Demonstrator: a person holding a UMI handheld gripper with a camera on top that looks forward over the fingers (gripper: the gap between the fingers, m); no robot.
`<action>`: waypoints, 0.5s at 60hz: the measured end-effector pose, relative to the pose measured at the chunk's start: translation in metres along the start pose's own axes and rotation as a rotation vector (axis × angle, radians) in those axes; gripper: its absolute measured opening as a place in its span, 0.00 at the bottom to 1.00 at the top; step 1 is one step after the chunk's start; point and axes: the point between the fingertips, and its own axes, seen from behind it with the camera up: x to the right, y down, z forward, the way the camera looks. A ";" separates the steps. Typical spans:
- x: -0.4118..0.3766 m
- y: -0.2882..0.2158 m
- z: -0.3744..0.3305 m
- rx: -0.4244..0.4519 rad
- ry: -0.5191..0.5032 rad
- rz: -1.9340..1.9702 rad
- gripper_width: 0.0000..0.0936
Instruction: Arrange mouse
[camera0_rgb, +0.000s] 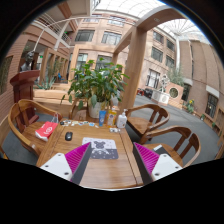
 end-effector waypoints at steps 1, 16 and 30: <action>-0.001 0.001 -0.001 -0.003 0.000 0.000 0.91; -0.007 0.054 0.044 -0.111 -0.021 -0.021 0.91; -0.065 0.149 0.097 -0.289 -0.104 -0.057 0.91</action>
